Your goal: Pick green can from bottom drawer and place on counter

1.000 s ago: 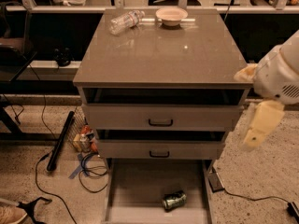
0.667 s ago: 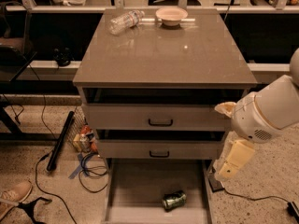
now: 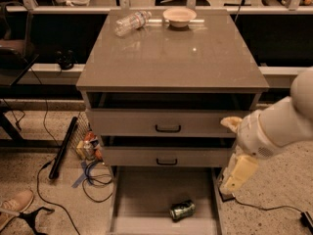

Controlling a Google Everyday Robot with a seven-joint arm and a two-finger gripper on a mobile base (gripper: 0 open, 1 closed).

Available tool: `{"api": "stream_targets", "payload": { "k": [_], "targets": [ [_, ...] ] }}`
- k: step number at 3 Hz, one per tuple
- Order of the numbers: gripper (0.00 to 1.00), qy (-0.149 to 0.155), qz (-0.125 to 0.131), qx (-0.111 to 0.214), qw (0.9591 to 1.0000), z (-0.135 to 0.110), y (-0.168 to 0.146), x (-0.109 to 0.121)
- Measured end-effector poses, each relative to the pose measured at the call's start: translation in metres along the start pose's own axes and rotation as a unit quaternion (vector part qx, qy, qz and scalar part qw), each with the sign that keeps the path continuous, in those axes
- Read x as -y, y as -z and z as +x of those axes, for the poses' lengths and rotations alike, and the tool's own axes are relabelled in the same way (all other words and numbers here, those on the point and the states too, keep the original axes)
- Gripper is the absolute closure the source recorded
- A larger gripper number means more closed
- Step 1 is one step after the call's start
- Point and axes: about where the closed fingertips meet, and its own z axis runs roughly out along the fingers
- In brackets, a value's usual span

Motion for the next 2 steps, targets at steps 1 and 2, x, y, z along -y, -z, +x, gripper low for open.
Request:
{"api": "stream_targets", "payload": {
  "k": [1,2],
  "targets": [
    [0.00,0.009,-0.009,0.049,0.9987,0.056,-0.099,0.022],
    [0.00,0.011,-0.029,0.080,0.9963,0.092,-0.173,0.026]
  ]
}}
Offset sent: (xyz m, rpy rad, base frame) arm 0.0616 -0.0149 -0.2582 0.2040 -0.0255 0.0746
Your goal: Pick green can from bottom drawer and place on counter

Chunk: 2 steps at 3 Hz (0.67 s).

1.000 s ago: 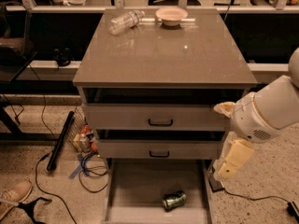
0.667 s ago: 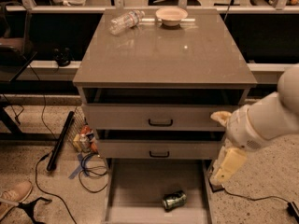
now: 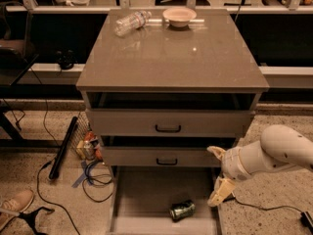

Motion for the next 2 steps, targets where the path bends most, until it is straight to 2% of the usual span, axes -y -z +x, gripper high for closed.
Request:
{"api": "stream_targets", "payload": {
  "k": [1,2],
  "targets": [
    [0.00,0.003,0.000,-0.003,1.0000,0.002,-0.003,0.001],
    [0.00,0.027,-0.005,-0.032,0.9991,0.028,-0.041,0.009]
  ]
}}
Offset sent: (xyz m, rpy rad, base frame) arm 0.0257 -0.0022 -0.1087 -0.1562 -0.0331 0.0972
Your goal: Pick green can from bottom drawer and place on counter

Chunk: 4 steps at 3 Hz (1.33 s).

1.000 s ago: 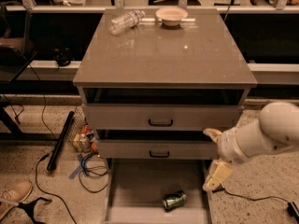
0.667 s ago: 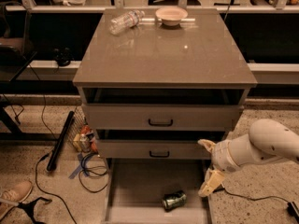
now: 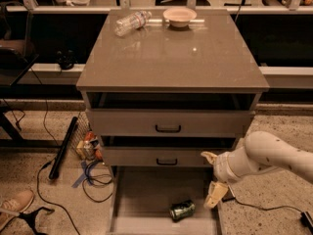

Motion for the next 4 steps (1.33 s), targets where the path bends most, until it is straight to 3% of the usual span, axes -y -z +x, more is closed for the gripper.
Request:
{"api": "stream_targets", "payload": {
  "k": [2,3,4],
  "targets": [
    [0.00,0.042,-0.029,-0.034,0.9981,0.052,-0.086,0.014],
    [0.00,0.041,-0.060,-0.031,0.9969,0.079,-0.135,0.013],
    [0.00,0.041,-0.060,-0.031,0.9969,0.079,-0.136,0.013]
  ]
}}
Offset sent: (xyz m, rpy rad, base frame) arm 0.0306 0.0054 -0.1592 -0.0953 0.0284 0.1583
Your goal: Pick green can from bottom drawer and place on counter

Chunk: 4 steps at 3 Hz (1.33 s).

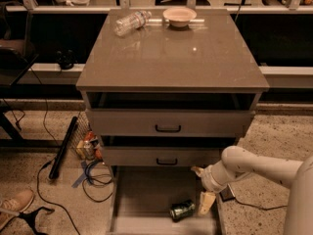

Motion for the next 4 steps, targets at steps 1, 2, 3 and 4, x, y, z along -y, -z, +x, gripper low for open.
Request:
{"api": "stream_targets", "payload": {
  "k": [1,2,3,4],
  "targets": [
    [0.00,0.008,-0.003,0.003,1.0000,0.005,-0.016,0.000],
    [0.00,0.033,-0.011,-0.005,0.9994,0.022,-0.052,0.004],
    [0.00,0.044,-0.025,-0.009,0.9987,0.042,-0.089,0.007],
    [0.00,0.046,-0.030,-0.003,0.9985,0.060,-0.124,0.008]
  ]
}}
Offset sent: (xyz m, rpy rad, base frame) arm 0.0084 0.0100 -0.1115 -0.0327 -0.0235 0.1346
